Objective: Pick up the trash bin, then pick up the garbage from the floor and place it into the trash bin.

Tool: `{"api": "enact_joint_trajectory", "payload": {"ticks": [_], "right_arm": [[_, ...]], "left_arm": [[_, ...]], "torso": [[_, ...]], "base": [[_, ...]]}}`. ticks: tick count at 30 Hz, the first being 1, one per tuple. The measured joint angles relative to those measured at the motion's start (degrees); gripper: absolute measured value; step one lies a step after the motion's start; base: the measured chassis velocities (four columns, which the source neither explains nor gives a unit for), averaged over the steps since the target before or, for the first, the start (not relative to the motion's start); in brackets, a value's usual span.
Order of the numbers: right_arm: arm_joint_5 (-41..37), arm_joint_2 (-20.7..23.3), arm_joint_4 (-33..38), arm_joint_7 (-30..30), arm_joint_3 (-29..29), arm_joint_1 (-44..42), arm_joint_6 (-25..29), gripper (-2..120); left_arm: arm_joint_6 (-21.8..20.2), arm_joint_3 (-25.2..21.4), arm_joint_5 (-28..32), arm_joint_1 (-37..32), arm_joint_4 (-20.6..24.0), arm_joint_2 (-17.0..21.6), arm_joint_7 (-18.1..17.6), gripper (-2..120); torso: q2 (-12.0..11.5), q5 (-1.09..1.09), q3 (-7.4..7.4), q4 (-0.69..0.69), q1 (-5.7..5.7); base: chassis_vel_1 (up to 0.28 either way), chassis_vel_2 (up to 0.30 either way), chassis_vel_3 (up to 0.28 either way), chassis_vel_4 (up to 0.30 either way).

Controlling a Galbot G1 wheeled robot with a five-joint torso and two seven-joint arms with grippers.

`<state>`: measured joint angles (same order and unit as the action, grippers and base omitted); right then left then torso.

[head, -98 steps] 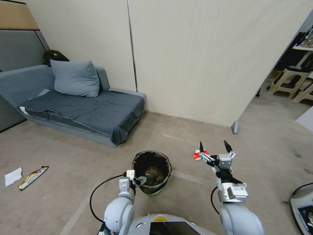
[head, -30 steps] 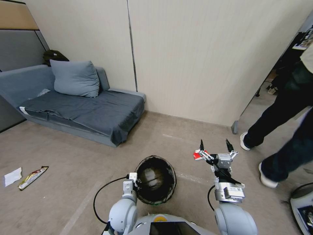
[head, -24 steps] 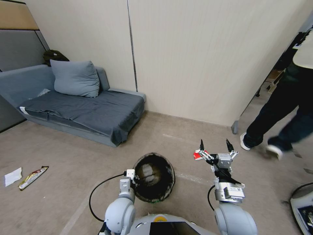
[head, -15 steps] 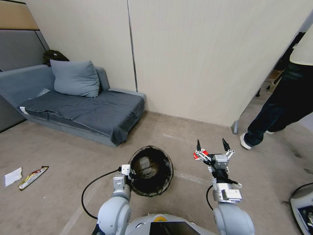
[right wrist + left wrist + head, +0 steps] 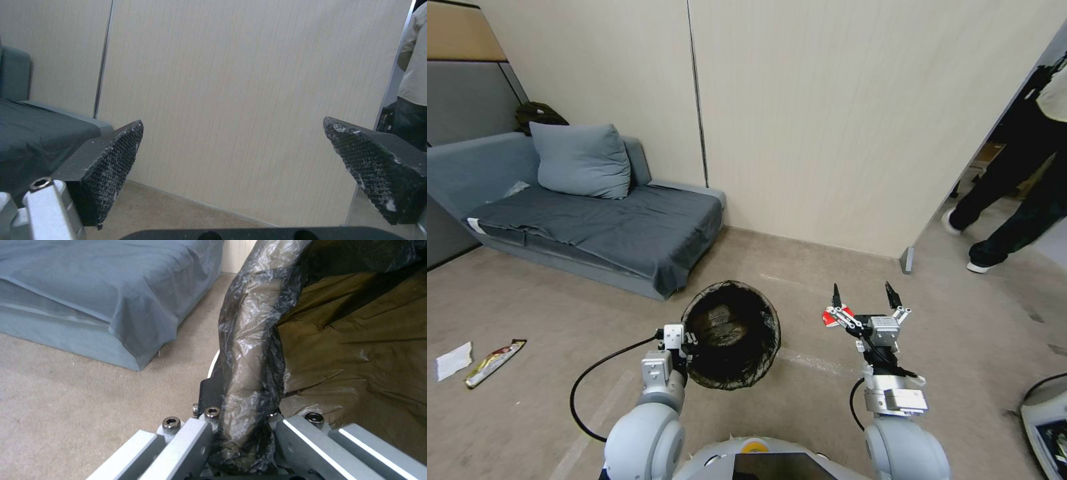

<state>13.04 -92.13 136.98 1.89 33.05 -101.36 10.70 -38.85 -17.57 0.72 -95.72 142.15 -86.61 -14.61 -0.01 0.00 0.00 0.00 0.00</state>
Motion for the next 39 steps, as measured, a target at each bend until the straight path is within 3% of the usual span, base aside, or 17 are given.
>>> {"api": "enact_joint_trajectory", "payload": {"ticks": [24, 39], "right_arm": [[0.2, 0.0, -0.8, -0.5, 0.2, 0.1, 0.1, 100], [0.0, 0.0, -0.9, -0.4, 0.2, 0.1, 0.1, 100]], "left_arm": [[1.9, 0.5, -0.9, -0.2, -0.5, 0.1, -0.5, 0], [1.8, 0.4, -0.8, -0.1, -0.6, 0.3, -0.6, 0]], "torso": [[0.0, 0.00, 0.00, 0.00, 0.00], [0.0, 0.00, 0.00, -0.01, 0.00]], "base": [[0.000, 0.000, 0.000, 0.000], [-0.097, 0.086, 0.086, -0.103]]}}
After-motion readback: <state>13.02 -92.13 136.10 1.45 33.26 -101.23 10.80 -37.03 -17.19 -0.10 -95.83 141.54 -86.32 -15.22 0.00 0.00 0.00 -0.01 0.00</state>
